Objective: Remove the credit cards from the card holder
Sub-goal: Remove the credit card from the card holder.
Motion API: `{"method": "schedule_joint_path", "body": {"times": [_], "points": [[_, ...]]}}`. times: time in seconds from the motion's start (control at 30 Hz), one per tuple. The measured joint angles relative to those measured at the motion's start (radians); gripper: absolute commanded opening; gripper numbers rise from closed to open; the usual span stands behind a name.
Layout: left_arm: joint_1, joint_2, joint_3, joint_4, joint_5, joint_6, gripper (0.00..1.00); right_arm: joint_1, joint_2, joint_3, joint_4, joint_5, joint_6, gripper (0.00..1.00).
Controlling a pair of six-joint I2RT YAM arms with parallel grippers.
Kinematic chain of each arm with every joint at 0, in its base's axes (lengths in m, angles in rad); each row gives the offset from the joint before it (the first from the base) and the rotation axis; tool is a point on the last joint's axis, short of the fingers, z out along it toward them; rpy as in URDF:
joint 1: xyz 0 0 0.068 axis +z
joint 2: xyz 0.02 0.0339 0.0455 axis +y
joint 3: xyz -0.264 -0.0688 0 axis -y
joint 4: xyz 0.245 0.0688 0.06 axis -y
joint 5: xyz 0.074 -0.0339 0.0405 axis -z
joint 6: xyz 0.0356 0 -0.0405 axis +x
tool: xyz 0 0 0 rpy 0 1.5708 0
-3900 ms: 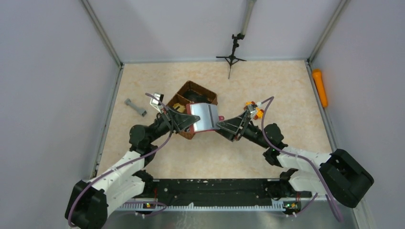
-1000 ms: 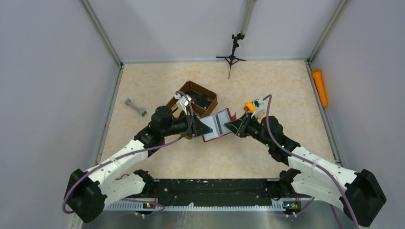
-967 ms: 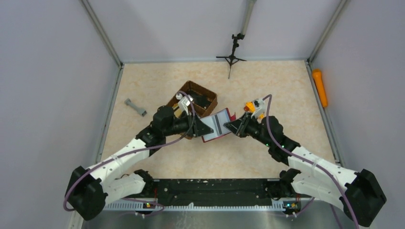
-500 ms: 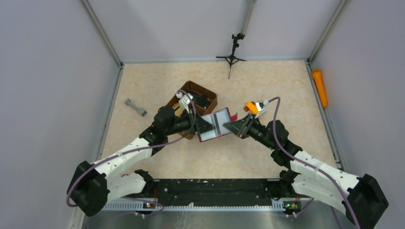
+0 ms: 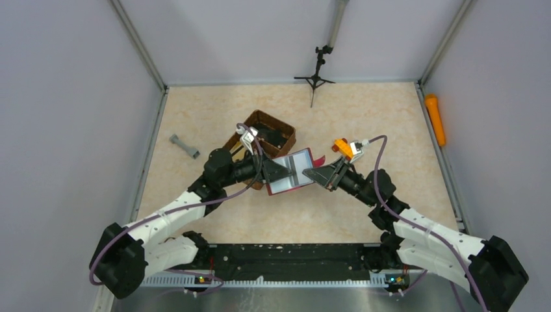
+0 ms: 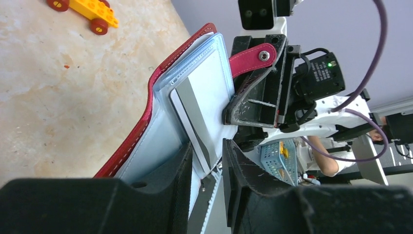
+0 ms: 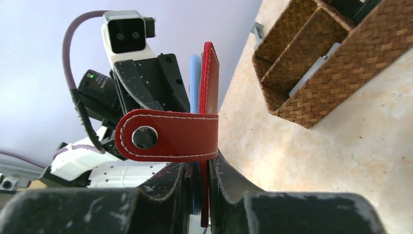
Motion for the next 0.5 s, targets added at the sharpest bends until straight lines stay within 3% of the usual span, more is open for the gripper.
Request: {"method": "schedule_joint_path", "body": {"times": [0.5], "points": [[0.023,0.003,-0.040,0.141,0.049,-0.122,0.30,-0.001,0.025,-0.047,0.167,-0.023,0.078,0.00]]}}
